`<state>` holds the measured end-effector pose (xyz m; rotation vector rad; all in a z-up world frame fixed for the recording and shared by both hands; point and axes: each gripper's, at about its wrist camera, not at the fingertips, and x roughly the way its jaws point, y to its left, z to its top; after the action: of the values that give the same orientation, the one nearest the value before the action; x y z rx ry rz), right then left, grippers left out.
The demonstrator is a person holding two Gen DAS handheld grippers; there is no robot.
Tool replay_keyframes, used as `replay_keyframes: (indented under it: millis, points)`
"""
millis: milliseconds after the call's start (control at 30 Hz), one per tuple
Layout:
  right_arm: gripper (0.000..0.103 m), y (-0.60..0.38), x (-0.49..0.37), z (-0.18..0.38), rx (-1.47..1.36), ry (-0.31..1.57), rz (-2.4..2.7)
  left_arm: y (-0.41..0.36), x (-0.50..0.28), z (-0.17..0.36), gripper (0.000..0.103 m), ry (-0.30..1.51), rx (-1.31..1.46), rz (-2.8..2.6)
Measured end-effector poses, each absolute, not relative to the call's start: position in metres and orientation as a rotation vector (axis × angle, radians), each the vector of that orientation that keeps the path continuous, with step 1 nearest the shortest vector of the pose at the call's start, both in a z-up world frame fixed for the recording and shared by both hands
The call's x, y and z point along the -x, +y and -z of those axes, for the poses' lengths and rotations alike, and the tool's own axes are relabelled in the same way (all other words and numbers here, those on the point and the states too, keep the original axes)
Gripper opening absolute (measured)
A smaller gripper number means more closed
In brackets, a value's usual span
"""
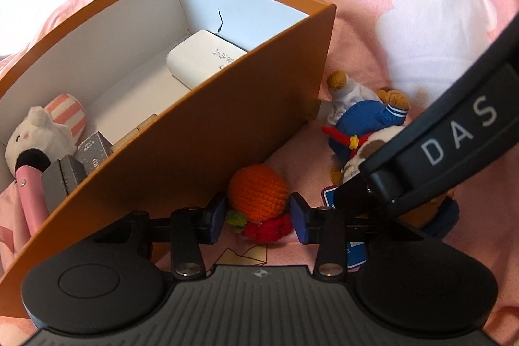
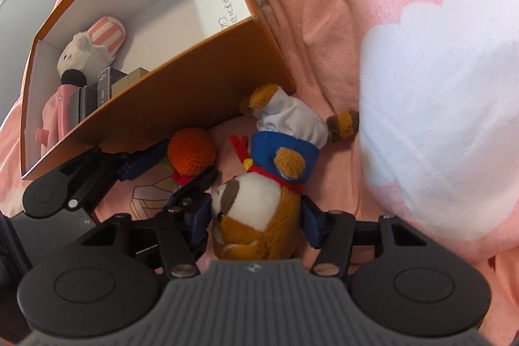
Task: Organize objects
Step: 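Grasp the brown sailor dog plush with the right tool while the left grasps the orange crocheted fruit, then carry the dog plush and crocheted fruit into the orange box with both tools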
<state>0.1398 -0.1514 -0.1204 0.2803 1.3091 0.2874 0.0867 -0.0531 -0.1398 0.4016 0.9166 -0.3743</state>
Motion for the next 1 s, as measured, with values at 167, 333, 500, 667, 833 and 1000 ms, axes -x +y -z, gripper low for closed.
replay_keyframes:
  millis: [167, 333, 500, 667, 833, 1000]
  points:
    - [0.055, -0.153, -0.138, 0.119, -0.286, 1.298, -0.287, -0.050, -0.085, 0.137, 0.045, 0.910, -0.376, 0.376]
    - [0.053, -0.153, -0.135, 0.111, -0.277, 1.279, -0.293, -0.042, -0.080, 0.124, 0.045, 0.898, -0.326, 0.388]
    - [0.053, -0.158, -0.128, 0.098, -0.271, 1.257, -0.303, -0.036, -0.070, 0.101, 0.045, 0.880, -0.299, 0.419]
    - [0.053, -0.167, -0.122, 0.078, -0.290, 1.229, -0.315, -0.026, -0.061, 0.074, 0.045, 0.850, -0.230, 0.462]
    - [0.053, -0.173, -0.114, 0.057, -0.316, 1.202, -0.336, -0.022, -0.064, 0.051, 0.045, 0.821, -0.180, 0.479]
    - [0.053, -0.173, -0.107, 0.033, -0.311, 1.146, -0.367, -0.013, -0.064, 0.028, 0.045, 0.791, -0.115, 0.494]
